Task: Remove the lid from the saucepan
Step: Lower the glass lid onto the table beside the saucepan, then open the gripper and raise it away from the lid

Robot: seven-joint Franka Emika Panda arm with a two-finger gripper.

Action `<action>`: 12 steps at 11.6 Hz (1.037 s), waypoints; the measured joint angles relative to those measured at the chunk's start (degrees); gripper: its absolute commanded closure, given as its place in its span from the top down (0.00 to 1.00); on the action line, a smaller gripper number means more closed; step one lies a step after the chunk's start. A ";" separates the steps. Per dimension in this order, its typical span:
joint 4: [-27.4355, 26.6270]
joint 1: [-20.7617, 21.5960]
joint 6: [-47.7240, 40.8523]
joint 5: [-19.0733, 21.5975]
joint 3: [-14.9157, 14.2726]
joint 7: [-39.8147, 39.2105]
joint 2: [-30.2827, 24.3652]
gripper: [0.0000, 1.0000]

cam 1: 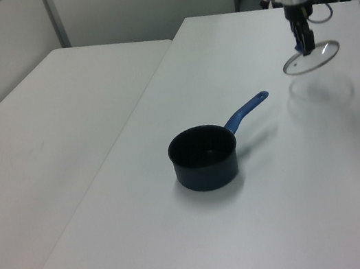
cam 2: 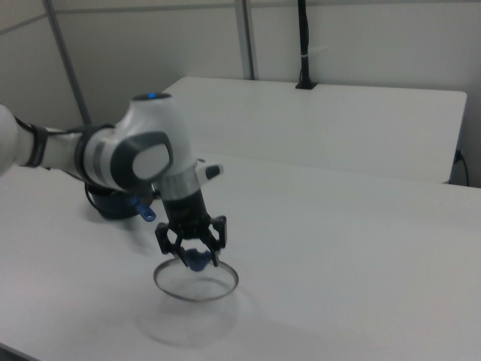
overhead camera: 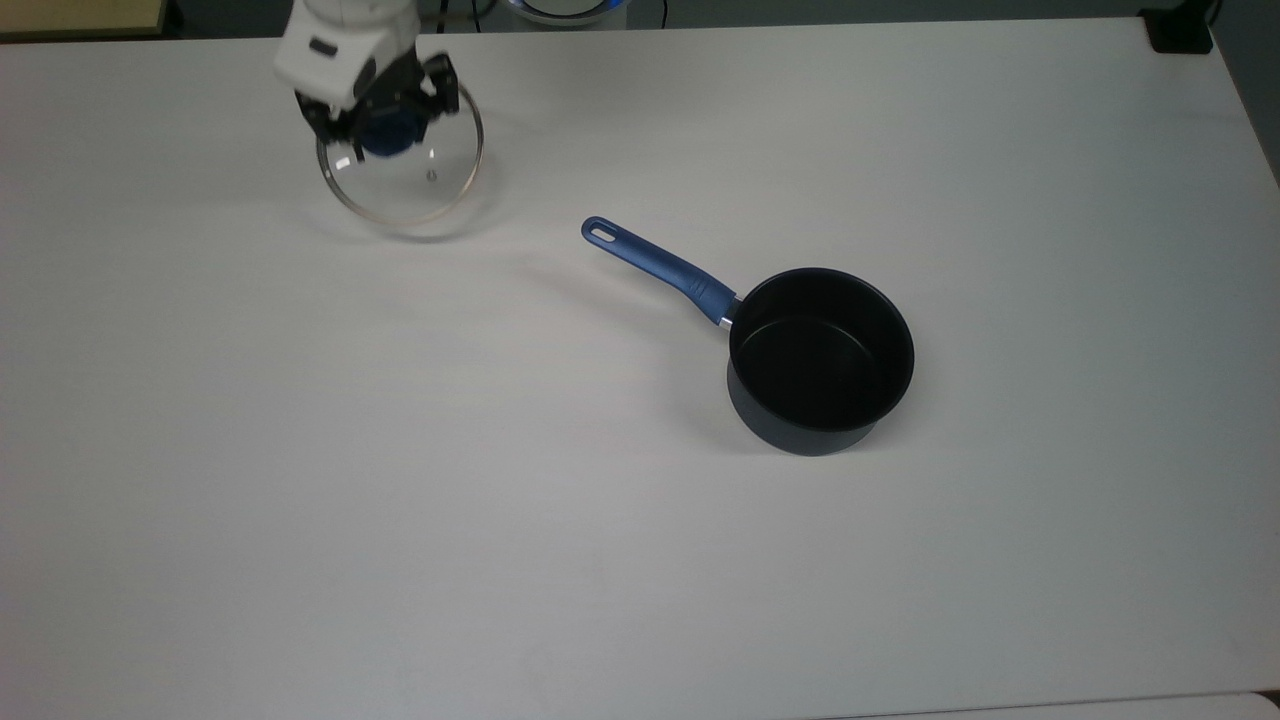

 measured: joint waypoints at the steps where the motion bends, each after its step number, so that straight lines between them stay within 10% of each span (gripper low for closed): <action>1: -1.64 -0.56 3.93 0.00 0.00 0.18 1.72 0.42; 3: -2.13 -0.94 10.12 -0.31 0.01 2.09 5.72 0.57; 4: -1.92 -0.96 11.92 -0.50 0.01 3.34 6.74 0.96; 8: 2.53 -0.98 8.10 -0.52 0.09 11.73 6.73 1.00; 12: 24.21 1.63 -16.30 1.52 0.73 21.02 4.58 1.00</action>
